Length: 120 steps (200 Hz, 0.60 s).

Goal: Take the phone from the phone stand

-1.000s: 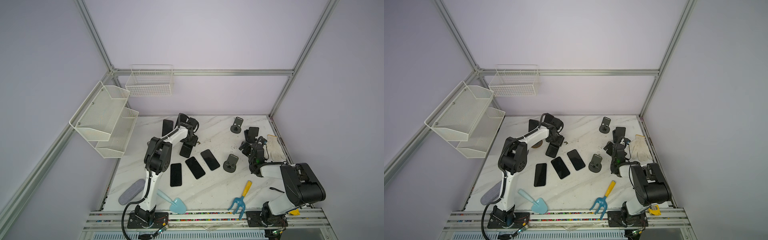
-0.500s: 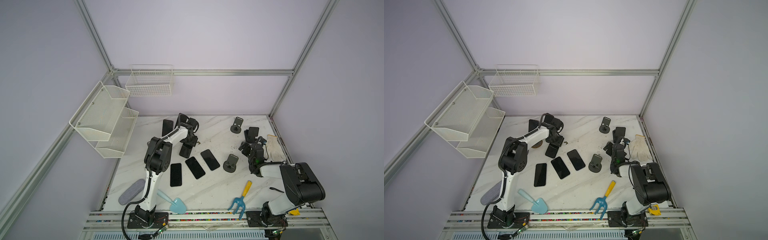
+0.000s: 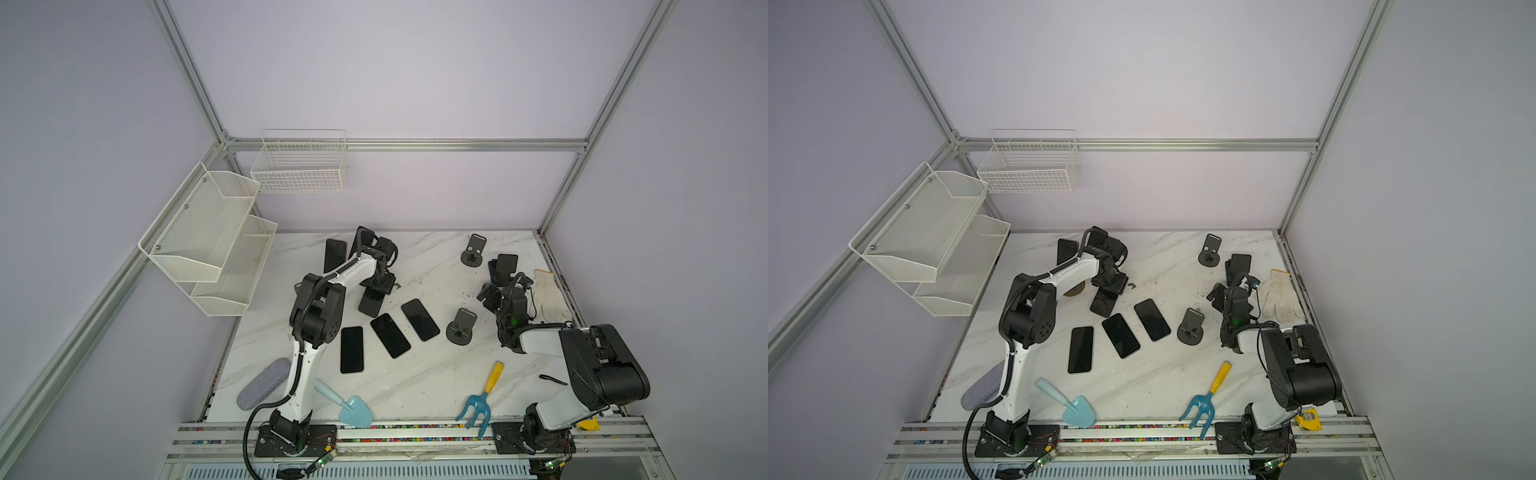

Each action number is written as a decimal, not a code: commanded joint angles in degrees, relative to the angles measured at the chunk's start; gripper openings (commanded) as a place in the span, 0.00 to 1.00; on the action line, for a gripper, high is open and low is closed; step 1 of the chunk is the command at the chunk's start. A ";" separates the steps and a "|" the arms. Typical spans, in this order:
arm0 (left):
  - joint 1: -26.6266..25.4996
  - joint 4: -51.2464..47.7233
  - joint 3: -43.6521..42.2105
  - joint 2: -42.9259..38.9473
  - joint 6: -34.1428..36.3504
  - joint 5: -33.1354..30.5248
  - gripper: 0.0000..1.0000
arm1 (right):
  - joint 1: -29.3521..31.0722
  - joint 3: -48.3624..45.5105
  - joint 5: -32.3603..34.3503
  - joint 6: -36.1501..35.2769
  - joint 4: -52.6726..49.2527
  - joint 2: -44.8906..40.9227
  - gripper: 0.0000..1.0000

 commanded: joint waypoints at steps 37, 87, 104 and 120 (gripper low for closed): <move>0.56 1.20 -2.51 0.55 1.09 -1.91 0.70 | 0.46 1.32 0.97 -0.40 -1.21 0.33 0.96; 0.56 1.22 -2.34 0.39 0.88 -2.22 0.73 | 0.45 1.37 0.93 -0.53 -1.17 0.34 0.96; 0.63 1.20 -2.17 0.39 0.83 -2.41 0.73 | 0.57 1.41 1.27 -0.45 -1.29 0.29 0.96; 0.72 1.15 -2.04 0.50 0.84 -2.33 0.73 | 0.55 1.21 1.45 -0.38 -1.20 0.02 0.96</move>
